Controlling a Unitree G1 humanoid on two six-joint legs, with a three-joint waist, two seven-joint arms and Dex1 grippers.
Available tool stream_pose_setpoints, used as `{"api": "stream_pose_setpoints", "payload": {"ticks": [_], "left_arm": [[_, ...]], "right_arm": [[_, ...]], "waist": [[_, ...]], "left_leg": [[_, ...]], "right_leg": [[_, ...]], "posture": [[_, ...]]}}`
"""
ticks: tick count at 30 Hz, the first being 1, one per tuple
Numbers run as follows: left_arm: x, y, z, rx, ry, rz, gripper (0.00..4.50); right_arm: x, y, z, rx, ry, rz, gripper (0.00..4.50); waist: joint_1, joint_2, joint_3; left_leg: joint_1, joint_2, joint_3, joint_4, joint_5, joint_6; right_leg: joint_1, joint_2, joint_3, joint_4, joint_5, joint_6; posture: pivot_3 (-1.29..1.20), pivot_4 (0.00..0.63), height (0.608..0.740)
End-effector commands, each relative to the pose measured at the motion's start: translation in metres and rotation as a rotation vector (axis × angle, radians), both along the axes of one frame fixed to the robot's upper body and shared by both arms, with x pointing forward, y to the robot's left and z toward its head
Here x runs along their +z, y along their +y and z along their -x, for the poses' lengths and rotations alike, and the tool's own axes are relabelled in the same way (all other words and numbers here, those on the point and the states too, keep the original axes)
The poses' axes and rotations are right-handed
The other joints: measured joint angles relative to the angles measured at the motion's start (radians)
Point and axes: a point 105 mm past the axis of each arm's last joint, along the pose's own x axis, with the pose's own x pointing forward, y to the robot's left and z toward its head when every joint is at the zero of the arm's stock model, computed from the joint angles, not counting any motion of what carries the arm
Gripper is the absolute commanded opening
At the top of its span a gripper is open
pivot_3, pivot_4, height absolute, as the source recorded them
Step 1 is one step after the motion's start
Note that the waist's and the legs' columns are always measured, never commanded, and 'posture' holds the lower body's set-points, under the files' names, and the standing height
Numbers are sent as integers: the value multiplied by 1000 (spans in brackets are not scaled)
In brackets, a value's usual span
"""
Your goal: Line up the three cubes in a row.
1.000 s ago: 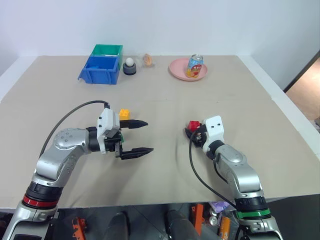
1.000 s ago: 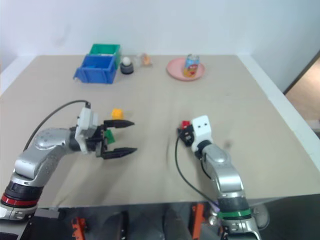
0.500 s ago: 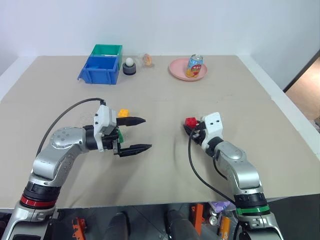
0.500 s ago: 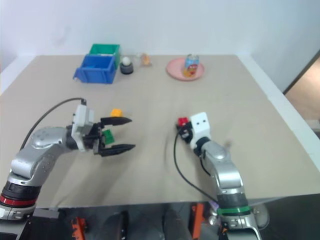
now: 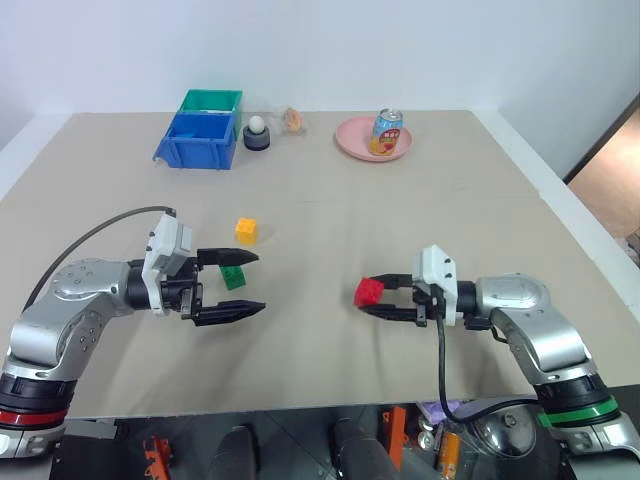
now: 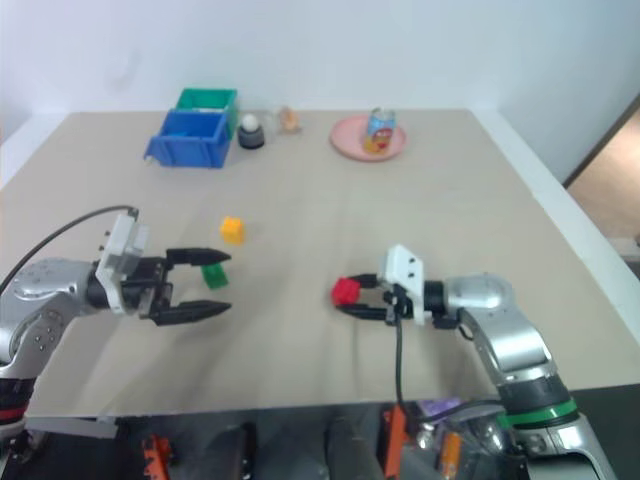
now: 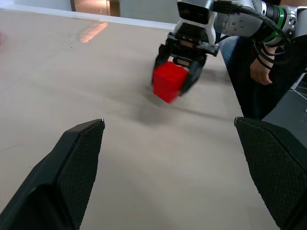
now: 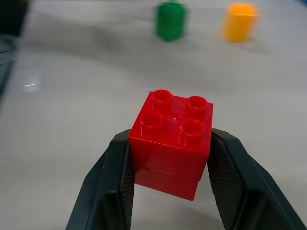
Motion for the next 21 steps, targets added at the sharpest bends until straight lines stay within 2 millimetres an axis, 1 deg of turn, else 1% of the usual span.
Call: {"api": "stream_pose_setpoints", "payload": {"ticks": [1,4,7,9,11,14,18,21], "left_arm": [[8,1,8,-6,-32,-1,4500],[8,3,12,-3,-25,-4,4500],[8,5,15,3,-20,-13,4500],[9,6,17,12,-20,-20,4500],[11,8,20,18,-19,-24,4500],[11,11,24,28,-11,-32,4500],[11,20,27,51,-4,-45,4500],[15,28,27,75,-10,-29,4500]], "right_arm": [[4,11,6,126,-21,9,1606],[1,16,7,188,-10,18,1606],[0,20,1,224,2,20,1606],[-2,19,-11,224,-16,38,1606],[1,17,-26,195,-33,36,1606],[4,11,-37,175,-36,38,1606],[-2,3,-37,204,-30,70,1606],[-9,1,-29,252,-30,98,1606]], "waist": [[1,0,0],[2,0,0],[2,0,0],[1,0,0],[0,0,0],[0,0,0],[2,0,0],[2,0,0]], "left_leg": [[0,0,0,0,0,0],[-1,0,0,0,0,0],[-1,0,0,0,0,0],[0,0,0,0,0,0],[0,0,0,0,0,0],[0,0,0,0,0,0],[-1,0,0,-1,0,-1],[-1,0,0,-1,0,-1]], "right_leg": [[0,0,0,0,0,0],[-1,0,0,0,0,0],[0,0,0,0,0,0],[0,0,0,0,0,0],[0,0,0,0,1,0],[0,0,-1,0,1,-1],[-1,0,-1,0,-1,0],[-1,0,-1,0,-2,0]], "posture": [[0,150,740],[0,150,740],[0,150,740],[0,150,740],[0,150,740],[0,150,740],[0,150,740],[0,150,740]]}}
